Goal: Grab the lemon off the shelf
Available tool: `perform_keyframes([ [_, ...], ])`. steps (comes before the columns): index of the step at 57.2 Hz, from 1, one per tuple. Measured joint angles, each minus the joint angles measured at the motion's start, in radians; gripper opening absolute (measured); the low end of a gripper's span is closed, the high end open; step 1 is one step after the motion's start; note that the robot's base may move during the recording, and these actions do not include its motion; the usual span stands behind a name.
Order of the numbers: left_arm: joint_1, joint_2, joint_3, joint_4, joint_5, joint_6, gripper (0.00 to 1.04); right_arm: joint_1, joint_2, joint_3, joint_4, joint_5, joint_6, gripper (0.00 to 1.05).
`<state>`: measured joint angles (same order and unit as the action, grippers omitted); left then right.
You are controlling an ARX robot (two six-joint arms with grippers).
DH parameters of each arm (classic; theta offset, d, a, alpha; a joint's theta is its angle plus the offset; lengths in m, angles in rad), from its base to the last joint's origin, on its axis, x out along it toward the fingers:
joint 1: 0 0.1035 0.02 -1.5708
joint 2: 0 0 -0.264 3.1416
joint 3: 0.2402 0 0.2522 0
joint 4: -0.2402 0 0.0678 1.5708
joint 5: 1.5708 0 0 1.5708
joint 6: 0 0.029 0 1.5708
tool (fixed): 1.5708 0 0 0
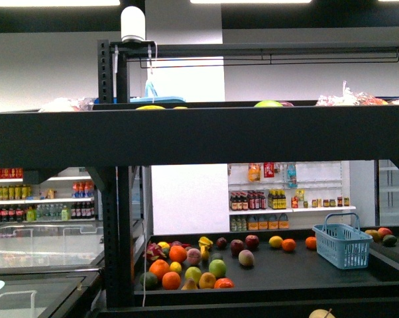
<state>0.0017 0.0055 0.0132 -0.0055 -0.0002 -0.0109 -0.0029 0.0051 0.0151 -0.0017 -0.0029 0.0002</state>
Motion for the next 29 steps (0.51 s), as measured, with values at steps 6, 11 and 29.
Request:
perform_keyframes([
  [6, 0.000, 0.000, 0.000, 0.000, 0.000, 0.000, 0.82, 0.000, 0.000, 0.000, 0.000, 0.000, 0.000, 0.97],
  [11, 0.000, 0.000, 0.000, 0.000, 0.000, 0.000, 0.97, 0.000, 0.000, 0.000, 0.000, 0.000, 0.000, 0.97],
  [29, 0.000, 0.000, 0.000, 0.000, 0.000, 0.002, 0.97, 0.000, 0.000, 0.000, 0.000, 0.000, 0.000, 0.97],
])
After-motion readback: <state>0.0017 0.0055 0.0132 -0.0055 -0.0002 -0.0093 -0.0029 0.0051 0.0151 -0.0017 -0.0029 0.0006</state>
